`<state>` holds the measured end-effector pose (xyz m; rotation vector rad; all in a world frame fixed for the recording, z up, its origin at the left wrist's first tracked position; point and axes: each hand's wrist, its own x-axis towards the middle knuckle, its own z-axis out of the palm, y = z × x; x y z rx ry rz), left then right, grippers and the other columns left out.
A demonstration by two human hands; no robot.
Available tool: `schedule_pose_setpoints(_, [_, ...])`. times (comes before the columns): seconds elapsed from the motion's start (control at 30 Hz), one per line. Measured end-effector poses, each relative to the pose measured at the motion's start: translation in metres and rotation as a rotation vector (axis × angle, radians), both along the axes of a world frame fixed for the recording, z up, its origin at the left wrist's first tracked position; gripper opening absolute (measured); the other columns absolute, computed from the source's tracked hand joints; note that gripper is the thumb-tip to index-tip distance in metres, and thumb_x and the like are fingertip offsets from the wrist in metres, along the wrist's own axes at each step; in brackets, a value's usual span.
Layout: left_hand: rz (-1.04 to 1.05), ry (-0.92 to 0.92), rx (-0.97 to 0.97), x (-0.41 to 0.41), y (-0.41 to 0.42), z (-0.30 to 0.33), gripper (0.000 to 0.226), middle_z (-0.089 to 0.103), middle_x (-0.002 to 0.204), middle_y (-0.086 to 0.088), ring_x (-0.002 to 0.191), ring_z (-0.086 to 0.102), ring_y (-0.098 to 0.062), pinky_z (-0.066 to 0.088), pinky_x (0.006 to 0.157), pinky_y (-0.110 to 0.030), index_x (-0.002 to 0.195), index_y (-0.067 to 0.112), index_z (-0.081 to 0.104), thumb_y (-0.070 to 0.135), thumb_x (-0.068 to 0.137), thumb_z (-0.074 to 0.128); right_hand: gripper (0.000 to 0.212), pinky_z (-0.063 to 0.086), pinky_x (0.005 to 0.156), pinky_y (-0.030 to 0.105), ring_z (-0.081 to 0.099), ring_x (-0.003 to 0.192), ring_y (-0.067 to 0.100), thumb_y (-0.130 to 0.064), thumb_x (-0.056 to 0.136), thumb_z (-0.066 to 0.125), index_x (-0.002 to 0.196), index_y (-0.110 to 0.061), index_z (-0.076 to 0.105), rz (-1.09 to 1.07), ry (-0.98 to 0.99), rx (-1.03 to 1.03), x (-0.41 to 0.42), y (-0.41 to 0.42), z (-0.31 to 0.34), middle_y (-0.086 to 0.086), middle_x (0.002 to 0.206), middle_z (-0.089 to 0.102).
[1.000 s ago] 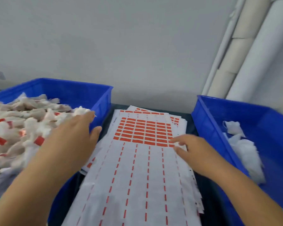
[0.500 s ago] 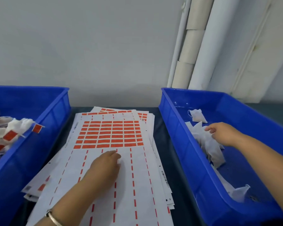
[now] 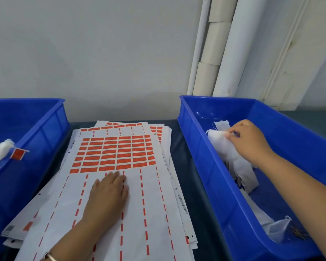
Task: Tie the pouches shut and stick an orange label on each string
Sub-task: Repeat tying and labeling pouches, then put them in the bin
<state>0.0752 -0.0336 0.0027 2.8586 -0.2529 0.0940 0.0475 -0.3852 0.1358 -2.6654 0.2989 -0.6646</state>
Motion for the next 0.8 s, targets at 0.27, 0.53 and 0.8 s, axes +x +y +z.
schedule_pose_setpoints(0.27, [0.005,0.007,-0.135,-0.001,0.003,0.002,0.044,0.034,0.148,0.012,0.137,0.031,-0.012,0.014,0.114,-0.036,0.137,0.033,0.040,0.047,0.095,0.038,0.019,0.039,0.060,0.017,0.051,0.071,0.000,-0.022,0.092,0.056,0.077,-0.028,0.064,0.086,-0.224,0.348,-0.003,0.066,0.067,-0.021,0.075,0.058])
schedule_pose_setpoints(0.53, [0.211,0.089,-0.932,-0.007,0.016,0.024,0.017,0.055,0.117,0.017,0.088,0.052,0.000,0.042,0.078,-0.021,0.106,0.040,0.054,0.043,0.090,0.054,0.025,0.047,0.066,0.022,0.059,0.083,0.012,-0.021,0.095,0.053,0.074,-0.030,0.062,0.285,-0.015,0.579,0.032,0.180,0.056,-0.008,0.084,0.064])
schedule_pose_setpoints(0.8, [0.319,-0.019,-1.132,0.001,0.029,0.036,0.056,0.043,0.117,0.020,0.097,0.046,-0.004,0.039,0.068,-0.013,0.132,0.039,0.041,0.049,0.080,0.058,0.011,0.044,0.078,0.018,0.057,0.101,0.015,-0.026,0.098,0.050,0.095,-0.029,0.061,0.439,0.293,0.432,0.039,0.248,-0.030,-0.005,0.110,0.063])
